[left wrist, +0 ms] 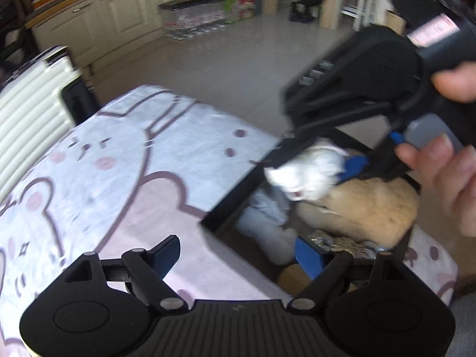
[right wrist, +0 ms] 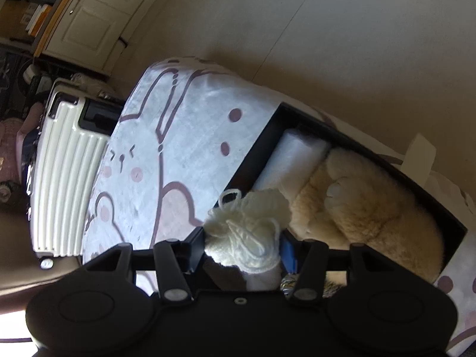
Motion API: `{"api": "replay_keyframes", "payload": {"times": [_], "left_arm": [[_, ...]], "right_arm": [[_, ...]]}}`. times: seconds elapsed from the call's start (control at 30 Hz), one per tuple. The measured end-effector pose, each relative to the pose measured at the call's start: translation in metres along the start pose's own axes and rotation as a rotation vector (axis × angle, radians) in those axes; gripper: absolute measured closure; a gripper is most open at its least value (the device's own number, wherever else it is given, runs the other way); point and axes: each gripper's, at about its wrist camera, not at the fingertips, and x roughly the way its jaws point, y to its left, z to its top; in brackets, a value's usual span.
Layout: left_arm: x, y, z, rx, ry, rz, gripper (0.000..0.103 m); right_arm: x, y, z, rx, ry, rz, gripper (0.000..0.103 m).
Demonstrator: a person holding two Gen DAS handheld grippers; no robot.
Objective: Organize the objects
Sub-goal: 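Lower the yarn ball into the box and open the right gripper while the left gripper releases the tissue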
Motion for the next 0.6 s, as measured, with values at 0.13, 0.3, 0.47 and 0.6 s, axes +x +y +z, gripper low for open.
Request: {"api": "replay_keyframes", "payload": {"times": [0.13,0.3,0.47,0.6], "left_arm": [[0.0,0.017,-0.004,-0.079,0.018,0.082,0.018],[-0.006,0.038,-0.008,-0.2,0.03,0.145,0.018],[-0.018,0.056,-0.015,-0.3,0.021,0.17,0.018],[-0.023,0.064,-0.022,-0.316,0.026,0.192,0.018]], "right_arm": [[-0.01,0.009,-0.001,-0.081,-0.089,-0.088,0.05],[-0.003,0.027,-0.008,-0.22,-0.122,-0.158,0.05],[0.02,0.03,-0.017,-0.221,-0.073,-0.175,0.05],[0.034,0.032,-0.024,-0.205,-0.035,-0.18,0.051]]}}
